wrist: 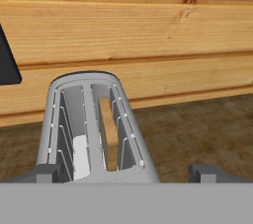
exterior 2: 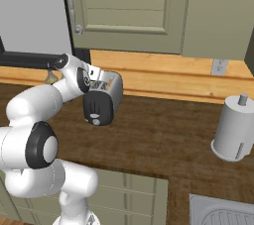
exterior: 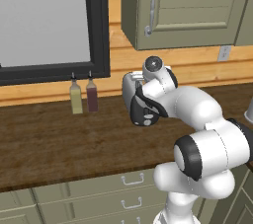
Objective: Start the toaster. Once the lever pops up, take the bread to the plate on the dining counter.
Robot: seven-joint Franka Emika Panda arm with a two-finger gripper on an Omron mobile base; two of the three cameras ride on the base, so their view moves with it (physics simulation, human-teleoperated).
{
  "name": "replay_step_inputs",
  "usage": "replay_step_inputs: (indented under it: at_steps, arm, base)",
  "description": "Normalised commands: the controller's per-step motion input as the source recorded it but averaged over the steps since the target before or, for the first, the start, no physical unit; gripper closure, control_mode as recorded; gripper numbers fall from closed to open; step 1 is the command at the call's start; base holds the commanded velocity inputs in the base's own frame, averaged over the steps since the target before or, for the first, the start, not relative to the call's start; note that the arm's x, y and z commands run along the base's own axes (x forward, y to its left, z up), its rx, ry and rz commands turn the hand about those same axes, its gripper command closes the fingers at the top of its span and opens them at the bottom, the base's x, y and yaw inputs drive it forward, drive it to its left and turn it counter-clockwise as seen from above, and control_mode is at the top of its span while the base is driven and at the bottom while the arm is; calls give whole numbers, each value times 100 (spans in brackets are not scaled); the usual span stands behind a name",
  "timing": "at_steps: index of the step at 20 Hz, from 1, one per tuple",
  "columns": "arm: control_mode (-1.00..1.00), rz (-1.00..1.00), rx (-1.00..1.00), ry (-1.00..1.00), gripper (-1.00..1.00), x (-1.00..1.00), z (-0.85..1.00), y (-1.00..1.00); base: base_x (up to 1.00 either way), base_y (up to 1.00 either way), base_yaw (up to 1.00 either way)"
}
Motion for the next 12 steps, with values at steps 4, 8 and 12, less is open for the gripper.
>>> replay_step_inputs:
  at_steps: [4,8,12]
  arm:
    - [-100,0,0,0,-100,0,0,0]
    - [-100,0,0,0,-100,0,0,0]
    - [-100,0,0,0,-100,0,0,0]
  base:
    - [0,0,0]
    - [0,0,0]
    - [0,0,0]
